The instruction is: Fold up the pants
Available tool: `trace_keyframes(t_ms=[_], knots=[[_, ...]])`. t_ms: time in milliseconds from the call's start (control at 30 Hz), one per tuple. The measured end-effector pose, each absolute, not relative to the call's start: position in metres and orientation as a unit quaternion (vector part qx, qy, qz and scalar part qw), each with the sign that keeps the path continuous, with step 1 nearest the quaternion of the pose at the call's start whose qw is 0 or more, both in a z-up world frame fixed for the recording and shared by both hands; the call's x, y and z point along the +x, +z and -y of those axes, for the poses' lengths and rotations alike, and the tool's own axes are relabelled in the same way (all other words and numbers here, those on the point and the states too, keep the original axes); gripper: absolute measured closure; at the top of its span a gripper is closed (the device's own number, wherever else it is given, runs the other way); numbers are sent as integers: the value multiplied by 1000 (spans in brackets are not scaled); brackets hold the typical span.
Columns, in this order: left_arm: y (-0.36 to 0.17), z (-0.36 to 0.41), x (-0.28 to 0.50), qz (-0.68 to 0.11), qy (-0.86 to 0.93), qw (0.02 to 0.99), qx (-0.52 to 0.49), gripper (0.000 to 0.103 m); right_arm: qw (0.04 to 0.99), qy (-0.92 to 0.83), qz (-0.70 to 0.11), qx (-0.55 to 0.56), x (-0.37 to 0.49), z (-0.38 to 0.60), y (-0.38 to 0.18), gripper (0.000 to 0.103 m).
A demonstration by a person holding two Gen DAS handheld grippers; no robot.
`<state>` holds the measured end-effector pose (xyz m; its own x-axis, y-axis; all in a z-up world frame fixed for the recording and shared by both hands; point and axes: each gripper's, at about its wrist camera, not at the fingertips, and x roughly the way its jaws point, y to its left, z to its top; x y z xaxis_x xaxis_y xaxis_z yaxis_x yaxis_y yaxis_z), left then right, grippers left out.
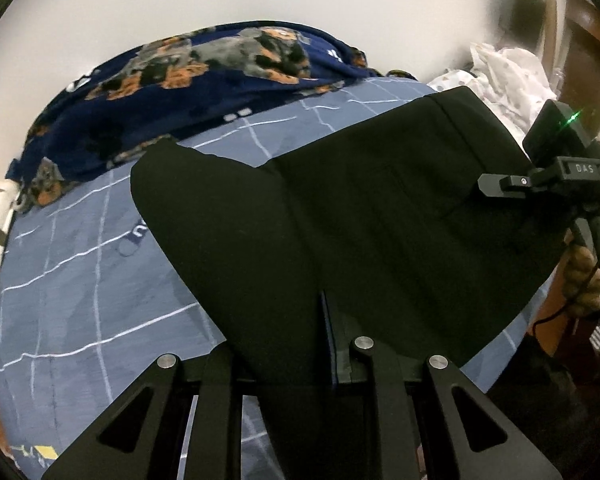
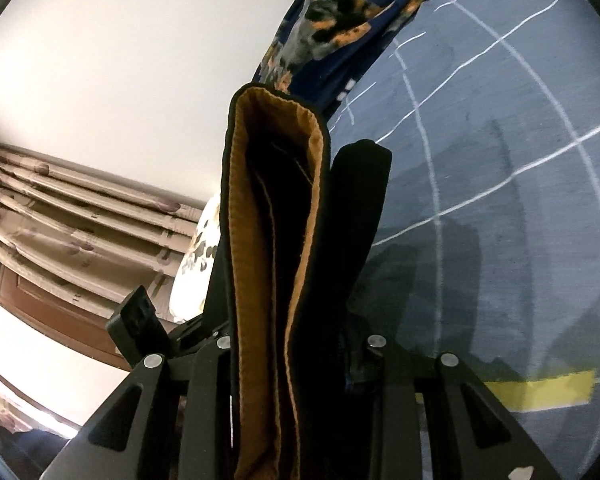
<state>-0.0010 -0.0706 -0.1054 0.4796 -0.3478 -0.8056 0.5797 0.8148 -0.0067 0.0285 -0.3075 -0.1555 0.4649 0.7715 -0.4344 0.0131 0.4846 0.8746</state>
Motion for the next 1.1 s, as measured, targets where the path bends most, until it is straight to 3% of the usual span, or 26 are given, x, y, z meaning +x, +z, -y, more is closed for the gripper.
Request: trace_keyframes(t_ms=[1100], knots=[[-110, 10, 30, -435, -220, 868, 100, 85, 715, 273, -471, 439, 68, 246, -164, 76]])
